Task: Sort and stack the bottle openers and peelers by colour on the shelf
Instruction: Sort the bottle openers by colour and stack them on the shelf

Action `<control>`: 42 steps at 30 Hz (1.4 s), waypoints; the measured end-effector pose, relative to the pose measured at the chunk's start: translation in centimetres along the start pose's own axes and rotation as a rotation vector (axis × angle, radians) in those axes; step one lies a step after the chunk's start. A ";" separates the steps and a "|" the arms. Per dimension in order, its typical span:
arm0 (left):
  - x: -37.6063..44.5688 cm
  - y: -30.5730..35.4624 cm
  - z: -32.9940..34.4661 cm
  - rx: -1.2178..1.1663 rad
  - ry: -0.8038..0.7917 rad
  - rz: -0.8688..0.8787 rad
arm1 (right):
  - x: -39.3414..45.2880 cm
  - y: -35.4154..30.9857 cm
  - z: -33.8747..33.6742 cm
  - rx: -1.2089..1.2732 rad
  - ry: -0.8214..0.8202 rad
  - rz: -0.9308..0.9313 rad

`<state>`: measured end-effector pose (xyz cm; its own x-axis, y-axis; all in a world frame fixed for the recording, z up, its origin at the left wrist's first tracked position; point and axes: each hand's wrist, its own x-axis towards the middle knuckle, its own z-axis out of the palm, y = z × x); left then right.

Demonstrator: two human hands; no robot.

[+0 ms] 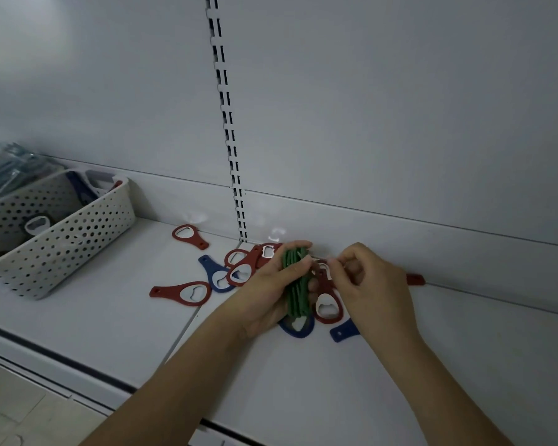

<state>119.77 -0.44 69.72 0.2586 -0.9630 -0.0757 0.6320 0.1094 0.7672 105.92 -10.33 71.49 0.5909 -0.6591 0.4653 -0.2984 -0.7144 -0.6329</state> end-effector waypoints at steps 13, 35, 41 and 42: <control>0.7 0.0 0.2 -0.135 0.187 0.092 | -0.2 -0.2 -0.4 0.464 -0.477 0.282; 1.6 -0.2 1.8 0.291 0.043 0.221 | -0.6 -0.3 -2.2 0.379 -0.399 0.225; 4.2 -3.0 7.4 0.591 0.017 0.194 | -4.8 4.6 -11.4 0.206 -0.205 0.328; 4.2 -4.2 8.7 0.663 -0.008 0.205 | -5.8 5.9 -13.4 0.148 -0.157 0.379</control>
<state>111.89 -7.07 71.73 0.3181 -0.9411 0.1150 -0.0099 0.1180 0.9930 90.68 -13.88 73.34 0.5709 -0.8160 0.0904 -0.4120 -0.3799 -0.8282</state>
